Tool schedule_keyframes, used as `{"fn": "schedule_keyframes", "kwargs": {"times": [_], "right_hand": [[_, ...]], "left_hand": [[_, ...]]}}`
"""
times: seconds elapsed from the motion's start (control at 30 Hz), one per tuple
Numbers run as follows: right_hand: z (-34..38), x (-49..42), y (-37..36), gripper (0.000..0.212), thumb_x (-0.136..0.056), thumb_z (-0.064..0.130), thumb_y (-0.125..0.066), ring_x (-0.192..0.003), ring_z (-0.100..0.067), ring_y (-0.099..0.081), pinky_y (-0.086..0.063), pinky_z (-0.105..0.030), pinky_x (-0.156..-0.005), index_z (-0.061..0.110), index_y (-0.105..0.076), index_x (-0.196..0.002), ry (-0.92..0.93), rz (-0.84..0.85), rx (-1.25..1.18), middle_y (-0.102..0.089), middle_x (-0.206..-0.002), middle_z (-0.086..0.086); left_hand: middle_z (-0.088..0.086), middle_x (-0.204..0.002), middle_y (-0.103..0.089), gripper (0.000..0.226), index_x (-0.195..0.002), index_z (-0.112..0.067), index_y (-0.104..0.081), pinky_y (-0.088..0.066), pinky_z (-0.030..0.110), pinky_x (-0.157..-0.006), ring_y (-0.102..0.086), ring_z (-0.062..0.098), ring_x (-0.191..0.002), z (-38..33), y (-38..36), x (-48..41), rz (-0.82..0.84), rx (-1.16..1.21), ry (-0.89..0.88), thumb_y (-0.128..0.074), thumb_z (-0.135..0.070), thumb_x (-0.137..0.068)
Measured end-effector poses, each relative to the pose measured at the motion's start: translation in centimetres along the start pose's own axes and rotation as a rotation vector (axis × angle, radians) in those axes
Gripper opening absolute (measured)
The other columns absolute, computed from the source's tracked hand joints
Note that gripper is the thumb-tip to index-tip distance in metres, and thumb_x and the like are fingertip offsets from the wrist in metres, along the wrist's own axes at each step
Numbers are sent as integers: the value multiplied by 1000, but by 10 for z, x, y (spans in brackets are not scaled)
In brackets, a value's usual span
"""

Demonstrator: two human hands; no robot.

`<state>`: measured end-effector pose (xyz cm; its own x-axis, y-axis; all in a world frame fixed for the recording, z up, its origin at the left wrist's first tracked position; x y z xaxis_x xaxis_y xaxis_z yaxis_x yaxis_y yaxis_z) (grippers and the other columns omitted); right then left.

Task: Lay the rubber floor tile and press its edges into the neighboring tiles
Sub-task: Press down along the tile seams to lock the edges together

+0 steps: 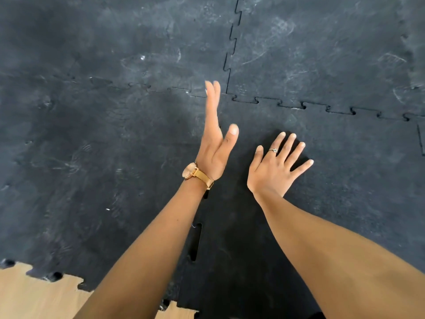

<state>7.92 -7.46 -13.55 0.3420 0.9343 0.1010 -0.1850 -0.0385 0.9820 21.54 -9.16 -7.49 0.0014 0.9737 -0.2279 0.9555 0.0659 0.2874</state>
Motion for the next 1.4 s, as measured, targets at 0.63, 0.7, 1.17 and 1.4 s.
{"fn": "schedule_keyframes", "kwargs": {"times": [0.63,0.7,1.17,1.4], "right_hand": [[-19,54,-3,61,-102,44,-16,-151,-26,7,8,-56,-119,18,-3,-156,27,0,-50,0,-164,-2],[-17,55,-3,61,-103,43,-15,-151,-26,8,7,-56,-119,17,-2,-156,45,-5,-46,0,-164,-3],[-18,54,-1,60,-103,41,-16,-151,-28,4,5,-57,-119,16,-5,-156,28,-7,-72,-3,-164,-4],[-17,54,-1,60,-103,41,-19,-151,-29,1,3,-59,-119,15,-8,-156,38,-17,-80,-7,-164,-6]], "left_hand": [[1,-161,19,79,-152,-22,21,1,47,-123,22,21,-149,-10,-6,65,210,-314,-11,-25,-52,-95],[12,-161,20,79,-152,-14,15,1,48,-123,25,24,-148,15,-13,79,319,-575,-48,-17,-58,-96],[0,-165,8,81,-151,-30,16,-4,37,-124,6,15,-152,-22,-2,106,-55,54,133,-30,-64,-94],[-1,-165,11,83,-151,-39,15,-4,46,-123,12,17,-152,4,-2,127,80,-25,250,-35,-66,-92]]}}
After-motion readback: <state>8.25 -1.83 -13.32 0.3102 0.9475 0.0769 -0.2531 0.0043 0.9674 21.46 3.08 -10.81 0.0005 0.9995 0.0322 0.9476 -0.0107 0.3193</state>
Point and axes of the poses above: each hand's wrist, its own x-axis away from the middle knuckle, its own y-axis out of the back of the hand, z = x × y, the point moved 3 cm from there along -x, towards the middle knuckle
